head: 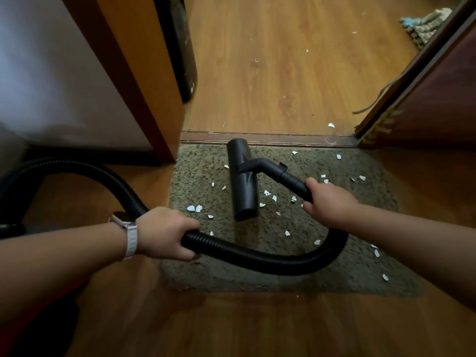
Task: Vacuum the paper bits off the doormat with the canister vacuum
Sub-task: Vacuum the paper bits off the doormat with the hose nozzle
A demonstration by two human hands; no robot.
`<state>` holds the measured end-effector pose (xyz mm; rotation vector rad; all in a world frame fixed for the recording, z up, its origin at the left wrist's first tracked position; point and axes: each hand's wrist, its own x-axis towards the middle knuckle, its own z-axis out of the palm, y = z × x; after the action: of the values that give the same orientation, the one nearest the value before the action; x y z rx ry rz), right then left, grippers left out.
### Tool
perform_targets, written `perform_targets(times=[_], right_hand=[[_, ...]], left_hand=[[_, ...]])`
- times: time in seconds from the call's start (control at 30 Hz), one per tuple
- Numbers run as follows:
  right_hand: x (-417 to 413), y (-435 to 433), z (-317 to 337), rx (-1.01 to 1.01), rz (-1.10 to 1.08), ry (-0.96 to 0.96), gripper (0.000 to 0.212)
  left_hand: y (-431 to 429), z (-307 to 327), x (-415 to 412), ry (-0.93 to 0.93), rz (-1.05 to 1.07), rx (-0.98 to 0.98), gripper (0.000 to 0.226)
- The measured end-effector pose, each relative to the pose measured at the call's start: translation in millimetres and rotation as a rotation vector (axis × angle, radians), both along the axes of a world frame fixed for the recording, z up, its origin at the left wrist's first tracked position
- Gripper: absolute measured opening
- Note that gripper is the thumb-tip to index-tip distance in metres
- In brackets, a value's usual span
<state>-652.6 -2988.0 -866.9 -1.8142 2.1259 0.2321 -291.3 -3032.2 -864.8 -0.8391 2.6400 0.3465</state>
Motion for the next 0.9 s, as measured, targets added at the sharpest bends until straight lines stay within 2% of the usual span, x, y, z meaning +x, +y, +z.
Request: perform_targets(times=[0.17,0.3,0.43,0.53,0.63,0.77,0.9], right_hand=[[4.1,-10.5,-5.3,0.025,0.015,-0.022,0.022],[20.2,-16.4,-11.8,0.053,0.174,-0.004,0.022],[32.1,-13.2,-29.2,0.095,0.308,0.061,0.022],[26.9,-3.0,-41.1,0.126,0.263,0.062,0.022],[17.6,3.5,-49.5,0.137,0.193,0.050,0.017],[15.7,5.6,-57.2,0.159,0.142,0.025,0.017],[21.7,4.8,-63.2,0.196,0.137,0.008,0.019]], left_hand=[[5.1,-5.7,-26.9,0.149,-0.002,-0.003,0.052],[6.6,-12.1,-39.2,0.159,-0.097,0.004,0.043],[4.8,-21.1,-34.9,0.036,-0.178,0.084,0.034],[-6.2,-31.2,-16.6,-0.145,-0.159,0.149,0.031],[-32.2,-36.5,12.7,-0.267,-0.103,0.100,0.048],[-43.6,-40.7,17.9,-0.173,-0.078,0.018,0.079],[-36.1,-49.9,3.3,-0.093,-0.089,-0.002,0.087]])
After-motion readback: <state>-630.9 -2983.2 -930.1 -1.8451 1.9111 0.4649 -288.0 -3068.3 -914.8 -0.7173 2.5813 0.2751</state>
